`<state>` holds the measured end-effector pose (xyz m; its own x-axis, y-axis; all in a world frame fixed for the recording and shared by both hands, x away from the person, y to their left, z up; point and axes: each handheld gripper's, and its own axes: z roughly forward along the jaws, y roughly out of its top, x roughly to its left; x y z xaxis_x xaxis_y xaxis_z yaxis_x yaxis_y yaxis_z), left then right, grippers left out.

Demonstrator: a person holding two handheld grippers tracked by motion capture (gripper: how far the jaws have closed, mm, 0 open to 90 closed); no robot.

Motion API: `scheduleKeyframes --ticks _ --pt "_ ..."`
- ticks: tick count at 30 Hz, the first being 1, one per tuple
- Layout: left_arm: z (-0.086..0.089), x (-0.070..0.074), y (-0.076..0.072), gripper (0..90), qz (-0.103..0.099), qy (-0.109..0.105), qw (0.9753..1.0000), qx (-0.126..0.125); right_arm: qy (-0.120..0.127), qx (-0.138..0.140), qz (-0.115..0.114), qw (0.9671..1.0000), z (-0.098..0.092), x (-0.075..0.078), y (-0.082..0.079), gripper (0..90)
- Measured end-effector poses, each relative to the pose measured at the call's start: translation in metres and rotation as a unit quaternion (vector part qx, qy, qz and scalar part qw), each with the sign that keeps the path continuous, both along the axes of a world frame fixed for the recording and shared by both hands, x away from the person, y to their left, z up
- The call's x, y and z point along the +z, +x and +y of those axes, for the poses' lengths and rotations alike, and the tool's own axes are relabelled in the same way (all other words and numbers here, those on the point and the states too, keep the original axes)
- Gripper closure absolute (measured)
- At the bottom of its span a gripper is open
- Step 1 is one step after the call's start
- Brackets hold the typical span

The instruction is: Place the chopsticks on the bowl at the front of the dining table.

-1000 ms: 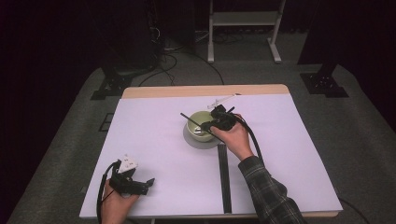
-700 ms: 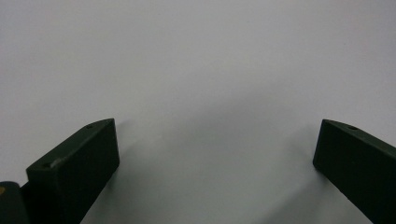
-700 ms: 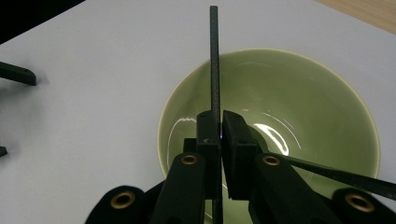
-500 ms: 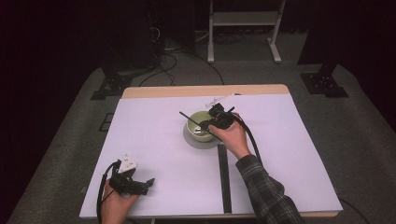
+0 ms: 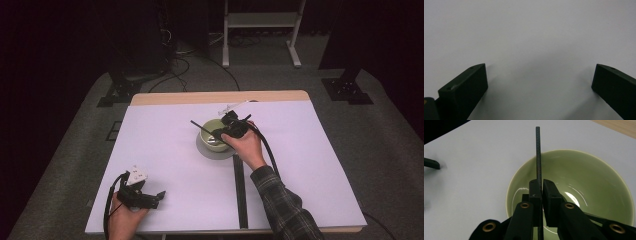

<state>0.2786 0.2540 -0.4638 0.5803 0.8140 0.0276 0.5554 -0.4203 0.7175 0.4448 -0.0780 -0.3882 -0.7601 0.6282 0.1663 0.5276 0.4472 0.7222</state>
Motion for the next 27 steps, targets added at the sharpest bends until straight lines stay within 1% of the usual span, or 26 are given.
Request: scheduleKeyframes --ticks 8,13,18,27 --pt "0.000 0.000 0.000 0.0 0.000 0.000 1.0000 0.000 0.004 0.001 -0.003 1.0000 -0.001 0.001 -0.001 80.7" --pt "0.000 0.000 0.000 0.0 0.000 0.000 1.0000 0.000 0.008 -0.003 -0.010 0.9999 -0.003 0.004 -0.003 80.2" --pt "0.000 0.000 0.000 0.0 0.000 0.000 1.0000 0.000 0.017 -0.005 -0.015 0.9997 -0.009 0.009 -0.007 77.8" --pt "0.000 0.000 0.000 0.0 0.000 0.001 1.0000 0.000 0.018 -0.008 -0.028 0.9994 -0.024 0.015 -0.018 79.4"
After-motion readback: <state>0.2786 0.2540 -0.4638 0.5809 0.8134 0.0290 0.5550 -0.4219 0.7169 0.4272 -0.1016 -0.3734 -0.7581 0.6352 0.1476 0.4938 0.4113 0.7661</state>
